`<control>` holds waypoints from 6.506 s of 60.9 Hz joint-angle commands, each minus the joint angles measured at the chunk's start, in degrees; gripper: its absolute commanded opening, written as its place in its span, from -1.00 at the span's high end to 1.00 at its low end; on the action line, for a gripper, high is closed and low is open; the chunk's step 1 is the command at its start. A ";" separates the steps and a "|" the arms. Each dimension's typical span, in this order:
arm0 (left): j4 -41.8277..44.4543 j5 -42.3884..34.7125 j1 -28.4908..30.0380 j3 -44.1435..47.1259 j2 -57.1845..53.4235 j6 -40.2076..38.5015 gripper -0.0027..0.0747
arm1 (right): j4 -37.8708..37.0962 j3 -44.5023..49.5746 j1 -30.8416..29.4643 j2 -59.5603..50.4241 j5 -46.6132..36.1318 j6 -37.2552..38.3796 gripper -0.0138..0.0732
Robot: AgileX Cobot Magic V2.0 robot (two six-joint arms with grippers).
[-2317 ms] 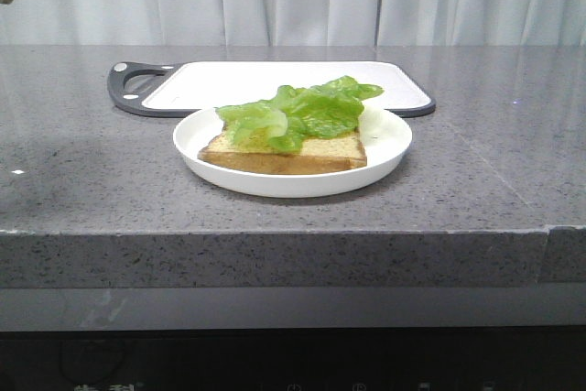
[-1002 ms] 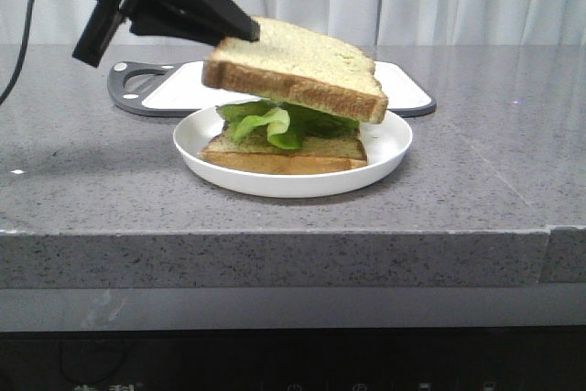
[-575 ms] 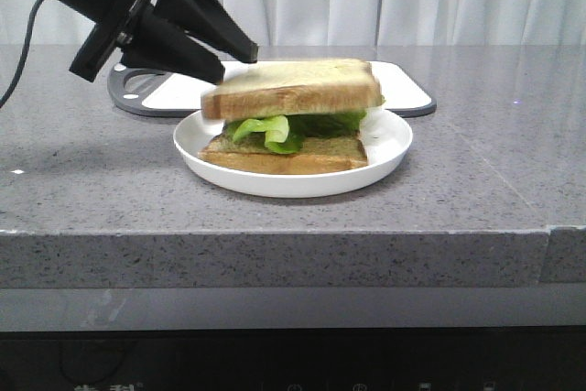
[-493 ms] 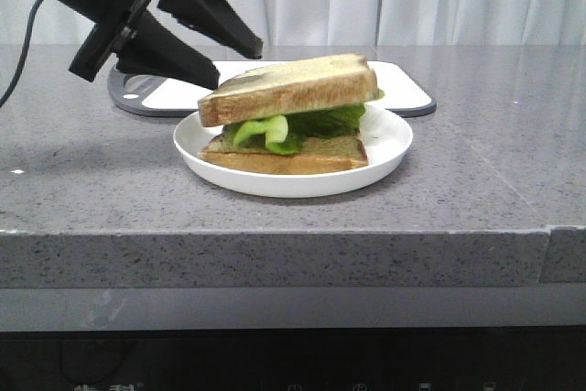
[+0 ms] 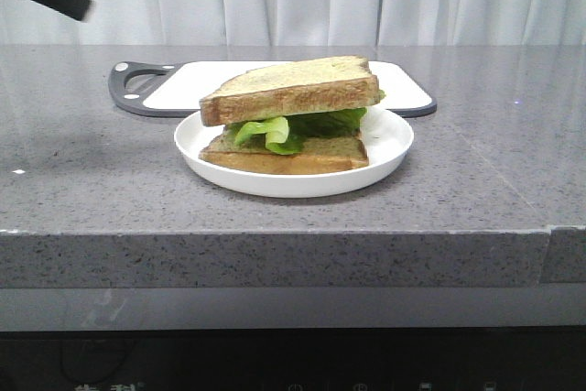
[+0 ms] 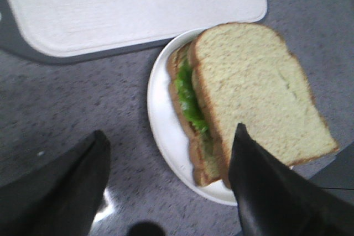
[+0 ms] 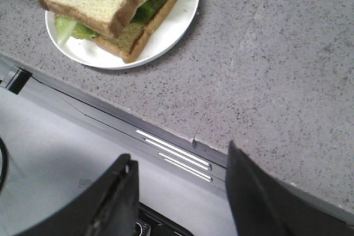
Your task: Left arm grabs bread, right arm adds lettuce
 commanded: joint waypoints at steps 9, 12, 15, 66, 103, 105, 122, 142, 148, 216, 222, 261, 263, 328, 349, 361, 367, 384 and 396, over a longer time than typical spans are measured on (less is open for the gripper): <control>18.77 4.16 -1.80 -0.08 -12.25 -13.86 -0.26 | 0.75 -1.47 -0.10 -0.16 -2.63 -0.04 -0.20; 22.45 4.17 -2.56 1.41 -14.85 -16.32 -0.26 | 0.75 -1.47 -0.10 -0.16 -2.63 -0.04 -0.20; 25.04 3.79 -3.13 2.95 -17.10 -18.27 -0.26 | 0.75 -1.47 -0.10 -0.16 -2.63 -0.04 -0.20; 33.53 -7.50 -3.94 32.32 -49.10 -26.62 -0.23 | 0.80 -1.47 -0.10 -0.16 -2.69 -0.04 -0.20; 32.71 -8.33 -3.94 33.32 -49.10 -26.62 0.98 | 0.80 -1.47 -0.10 -0.16 -2.27 -0.04 0.95; 32.71 -8.33 -3.94 33.32 -49.10 -26.62 0.98 | 0.80 -1.47 -0.10 -0.16 -2.27 -0.04 0.95; 32.71 -8.62 -3.94 33.50 -49.55 -26.62 0.98 | 0.80 -1.47 -0.10 -0.16 -2.27 -0.04 0.95; 37.16 -34.06 7.44 48.72 -72.52 -26.30 0.98 | 0.80 -1.47 -0.10 -0.16 -2.27 -0.04 0.95; 37.16 -40.20 9.57 54.00 -78.84 -26.30 0.98 | 0.80 -1.47 -0.10 -0.16 -2.27 -0.04 0.95; 36.90 -58.93 10.20 70.84 -82.56 -26.30 0.98 | 0.80 -1.47 -0.10 -0.16 -2.19 -0.04 0.95; 36.90 -58.93 10.20 70.84 -82.56 -26.30 0.98 | 0.80 -1.47 -0.10 -0.16 -2.19 -0.04 0.95; 36.90 -58.93 10.20 70.84 -82.56 -26.30 0.98 | -1.91 15.69 -6.84 -17.56 -34.05 -0.98 0.95; 36.90 -58.93 10.20 70.84 -82.56 -26.30 0.98 | -1.78 17.65 -7.60 -19.66 -36.08 -0.98 0.95; 36.90 -58.93 10.20 70.84 -82.56 -26.30 0.98 | -13.04 48.01 -9.02 -43.94 -54.61 11.69 0.95; 36.90 -58.93 10.20 70.84 -82.56 -26.30 0.98 | -13.69 48.01 -6.50 -43.94 -56.64 12.41 0.95; 36.90 -58.93 10.20 70.84 -82.56 -26.30 0.98 | -13.86 48.01 -6.72 -43.94 -55.98 14.85 0.95; 36.90 -58.93 10.20 70.84 -82.56 -26.30 0.98 | -14.11 48.01 -7.79 -43.94 -56.24 15.30 0.95; 36.90 -58.93 10.20 70.84 -82.56 -26.30 0.98 | -14.70 48.01 -8.65 -43.94 -56.20 15.35 0.95; 36.90 -58.93 10.20 70.84 -82.56 -26.30 0.98 | -15.16 48.01 -8.65 -43.94 -56.20 15.35 0.95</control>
